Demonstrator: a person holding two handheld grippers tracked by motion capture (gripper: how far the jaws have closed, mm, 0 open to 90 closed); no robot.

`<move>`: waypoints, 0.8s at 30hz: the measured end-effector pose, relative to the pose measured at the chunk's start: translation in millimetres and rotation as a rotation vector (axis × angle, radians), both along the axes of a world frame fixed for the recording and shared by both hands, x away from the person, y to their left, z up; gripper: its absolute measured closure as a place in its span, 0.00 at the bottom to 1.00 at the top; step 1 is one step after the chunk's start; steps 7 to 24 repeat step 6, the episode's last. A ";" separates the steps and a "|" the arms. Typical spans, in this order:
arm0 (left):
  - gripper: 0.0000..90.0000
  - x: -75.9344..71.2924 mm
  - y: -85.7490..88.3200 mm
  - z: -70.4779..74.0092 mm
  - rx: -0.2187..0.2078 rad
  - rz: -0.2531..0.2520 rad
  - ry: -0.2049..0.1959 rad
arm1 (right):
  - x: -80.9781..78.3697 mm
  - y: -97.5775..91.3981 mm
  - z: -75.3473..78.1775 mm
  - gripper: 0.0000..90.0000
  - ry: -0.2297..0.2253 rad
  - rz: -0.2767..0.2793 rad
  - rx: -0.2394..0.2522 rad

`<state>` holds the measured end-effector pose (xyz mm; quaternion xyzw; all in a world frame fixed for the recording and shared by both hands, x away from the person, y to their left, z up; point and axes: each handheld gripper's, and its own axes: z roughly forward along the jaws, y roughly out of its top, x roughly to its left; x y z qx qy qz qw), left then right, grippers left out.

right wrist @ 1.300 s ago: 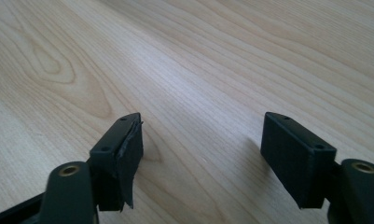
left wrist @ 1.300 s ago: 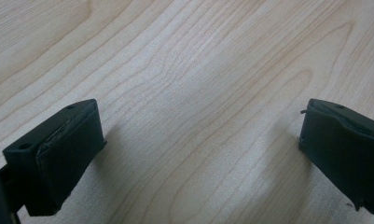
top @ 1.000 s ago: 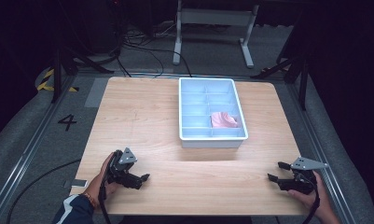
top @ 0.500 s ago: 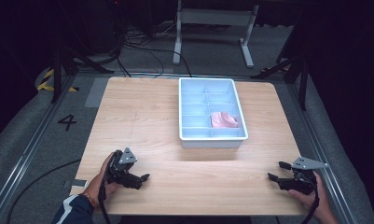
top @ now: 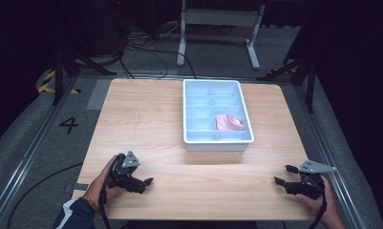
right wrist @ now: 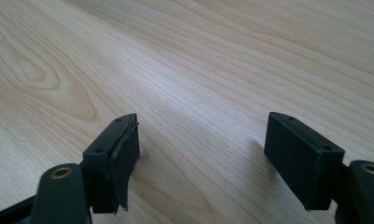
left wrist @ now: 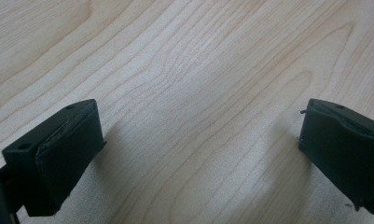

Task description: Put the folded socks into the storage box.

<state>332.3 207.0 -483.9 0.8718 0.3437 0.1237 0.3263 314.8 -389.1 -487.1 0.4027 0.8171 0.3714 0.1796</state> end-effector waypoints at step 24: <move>0.00 -0.1 0.0 0.1 0.000 0.000 0.002 | 0.1 0.0 0.0 0.29 0.000 -0.001 0.000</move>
